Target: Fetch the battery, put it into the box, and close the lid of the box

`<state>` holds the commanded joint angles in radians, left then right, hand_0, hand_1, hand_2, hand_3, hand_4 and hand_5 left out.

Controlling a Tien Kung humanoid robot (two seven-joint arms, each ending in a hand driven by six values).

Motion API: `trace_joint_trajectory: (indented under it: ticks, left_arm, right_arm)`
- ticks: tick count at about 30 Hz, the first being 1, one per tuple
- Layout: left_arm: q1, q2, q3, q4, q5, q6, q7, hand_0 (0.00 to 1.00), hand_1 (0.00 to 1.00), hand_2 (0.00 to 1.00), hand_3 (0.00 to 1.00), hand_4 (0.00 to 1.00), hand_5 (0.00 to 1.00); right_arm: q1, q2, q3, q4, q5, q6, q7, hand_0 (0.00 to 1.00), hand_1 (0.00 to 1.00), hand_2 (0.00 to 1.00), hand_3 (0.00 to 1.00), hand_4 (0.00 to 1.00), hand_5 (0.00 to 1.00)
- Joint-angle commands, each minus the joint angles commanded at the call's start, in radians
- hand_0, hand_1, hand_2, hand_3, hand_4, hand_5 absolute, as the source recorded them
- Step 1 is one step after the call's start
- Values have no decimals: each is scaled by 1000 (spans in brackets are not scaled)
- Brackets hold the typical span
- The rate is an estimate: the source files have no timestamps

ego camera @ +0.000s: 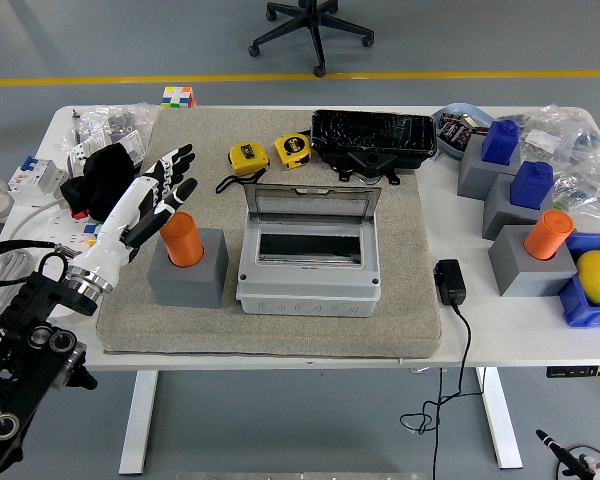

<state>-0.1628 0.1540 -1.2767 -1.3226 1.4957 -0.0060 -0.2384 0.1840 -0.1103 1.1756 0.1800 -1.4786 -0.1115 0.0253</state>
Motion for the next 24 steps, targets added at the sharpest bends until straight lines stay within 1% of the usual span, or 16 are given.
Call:
trace_joint_trajectory:
  ticks: [3, 6, 7, 10, 12, 13, 18, 19, 24]
  left_arm:
    - [-3, -4, 2, 11, -10, 8, -4, 998, 998, 998, 998, 998, 778]
    - [-7, -11, 8, 36, -61, 14, -15, 998, 998, 998, 998, 998, 778]
    - [-7, -13, 9, 44, -82, 13, -19, 998, 998, 998, 998, 998, 737]
    - [-6, -19, 11, 60, -133, 7, -28, 998, 998, 998, 998, 998, 737]
    - [-4, -21, 13, 70, -173, 1, -34, 998, 998, 998, 998, 998, 737]
    - [-3, -22, 15, 72, -191, -3, -37, 958, 998, 998, 998, 998, 720]
    - [4, -24, 32, 77, -297, -27, -46, 958, 998, 998, 998, 998, 720]
    - [5, -25, 33, 77, -309, -30, -47, 927, 998, 998, 998, 998, 708]
    - [10, -35, 40, 89, -377, -54, -62, 927, 998, 998, 998, 998, 708]
  right_arm:
    - [1, 0, -2, 0, 1, 0, 0, 880, 853, 804, 844, 998, 998]
    - [0, 0, 2, 0, -3, 0, -1, 880, 853, 804, 844, 998, 998]
    - [-1, 1, 3, 0, -5, 0, -1, 881, 852, 804, 844, 998, 998]
    - [-1, 1, 0, 0, -4, 0, -1, 881, 852, 804, 844, 998, 998]
    - [-1, 1, -3, 0, -1, 0, -1, 881, 852, 804, 844, 998, 998]
    - [-1, 1, -4, 0, 0, 0, 0, 881, 852, 804, 844, 998, 998]
    - [-1, 0, -2, 0, -4, 0, -1, 881, 852, 804, 844, 998, 998]
    - [-1, 0, -3, 0, -3, 0, -1, 880, 852, 804, 844, 998, 998]
    - [-3, 1, -9, 0, 1, 0, -1, 880, 852, 804, 844, 998, 998]
